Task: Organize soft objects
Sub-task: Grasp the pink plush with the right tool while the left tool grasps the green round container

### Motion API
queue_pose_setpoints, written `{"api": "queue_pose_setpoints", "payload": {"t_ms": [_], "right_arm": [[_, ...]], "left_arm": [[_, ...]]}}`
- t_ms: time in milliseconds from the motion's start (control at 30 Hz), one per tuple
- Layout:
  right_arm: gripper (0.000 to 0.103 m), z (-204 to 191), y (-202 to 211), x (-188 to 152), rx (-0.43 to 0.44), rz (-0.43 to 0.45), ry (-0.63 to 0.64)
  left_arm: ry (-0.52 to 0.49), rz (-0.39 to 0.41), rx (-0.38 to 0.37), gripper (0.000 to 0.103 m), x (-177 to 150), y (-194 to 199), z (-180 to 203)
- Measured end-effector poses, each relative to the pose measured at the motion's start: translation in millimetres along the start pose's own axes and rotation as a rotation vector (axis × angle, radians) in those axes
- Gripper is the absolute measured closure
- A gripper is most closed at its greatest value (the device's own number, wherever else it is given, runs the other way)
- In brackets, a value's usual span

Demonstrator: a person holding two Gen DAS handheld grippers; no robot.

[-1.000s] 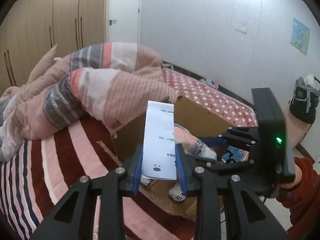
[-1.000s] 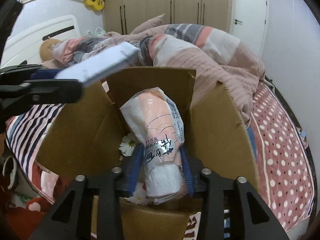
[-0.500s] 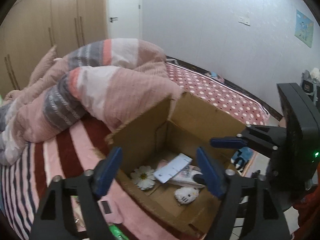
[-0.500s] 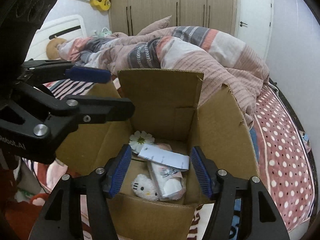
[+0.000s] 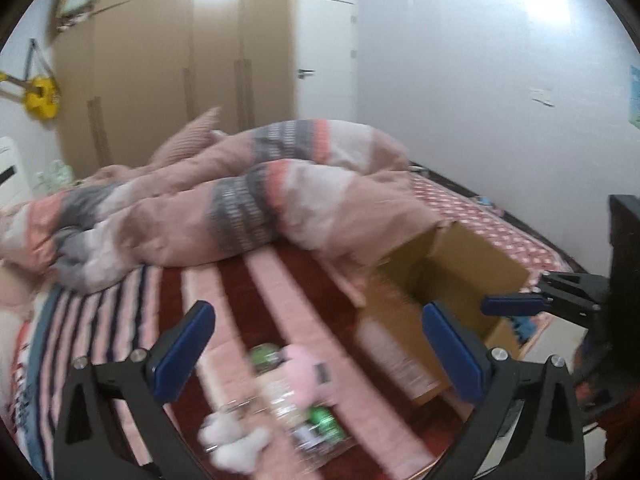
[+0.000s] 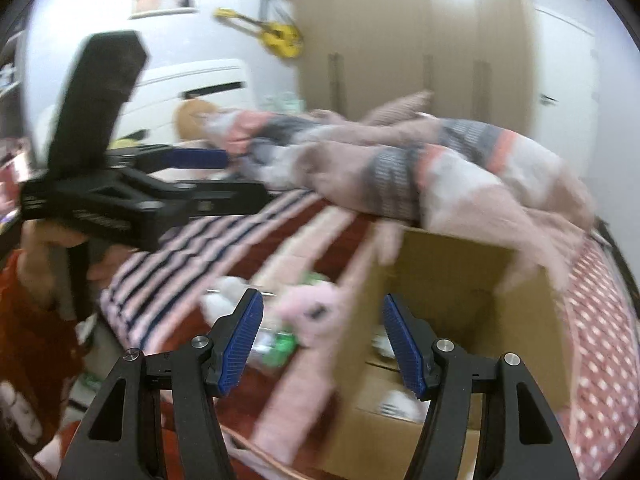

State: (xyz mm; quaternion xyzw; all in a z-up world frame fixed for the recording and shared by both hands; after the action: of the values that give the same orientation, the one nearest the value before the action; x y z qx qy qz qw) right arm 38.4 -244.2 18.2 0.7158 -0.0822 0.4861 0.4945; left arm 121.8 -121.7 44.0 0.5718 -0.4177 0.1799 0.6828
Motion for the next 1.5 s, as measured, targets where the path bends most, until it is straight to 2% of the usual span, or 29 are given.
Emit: {"api": "queue_pose_setpoints", "payload": {"t_ms": [133,233,333,467,533,667,800,1033,1267,1400,1500], "right_arm": [[0.044,-40,-22,4,0.088,-0.021,0.044],[0.044,-62,-48,-1,0.122,-0.050,0.057],[0.044,-75,-73,-11,0.133,-0.082,0.050],[0.042,-79,-110,-26,0.106,-0.129,0.002],[0.033,-75,-127,-32,0.090,-0.153,-0.043],[0.033,-58,-154,-38,0.008,-0.172,-0.108],[0.032,-34,-182,-40,-0.053,-0.182,-0.196],[0.032,-6,-216,-42,-0.188,-0.197,-0.202],[0.033,16,-237,-45,-0.159,-0.220,-0.230],[0.053,20,-234,-48,-0.162,-0.213,-0.246],[0.060,13,-221,-52,-0.161,-0.194,-0.232]], "left_arm": [[0.034,-0.012,0.081,0.000,-31,17,-42],[0.079,-0.026,0.102,0.001,-57,21,-67],[0.124,-0.043,0.106,0.001,-85,17,-87],[0.160,-0.053,0.106,0.001,-115,9,-103],[0.178,-0.055,0.114,0.001,-128,5,-111],[0.204,-0.060,0.083,0.001,-147,-5,-120],[0.215,-0.059,0.062,0.001,-152,-14,-125],[0.203,-0.067,0.056,0.001,-157,-26,-132],[0.230,-0.081,0.021,0.001,-164,-41,-137],[0.221,-0.093,0.001,0.001,-164,-49,-131],[0.214,-0.098,-0.035,0.001,-165,-51,-122]]}}
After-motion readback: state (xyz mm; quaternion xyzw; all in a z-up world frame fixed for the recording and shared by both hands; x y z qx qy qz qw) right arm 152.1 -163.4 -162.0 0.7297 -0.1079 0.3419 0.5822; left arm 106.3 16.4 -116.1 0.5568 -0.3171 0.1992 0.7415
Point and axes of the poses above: each gripper's, at about its wrist camera, not at the fingertips, and y roughly against the way its jaws point, z to its right, x to its top, the point moved 6 cm from there along -y, roughly the way its jaws point, and after that the axes turned 4 degrees about -z, right-handed, at the moved point
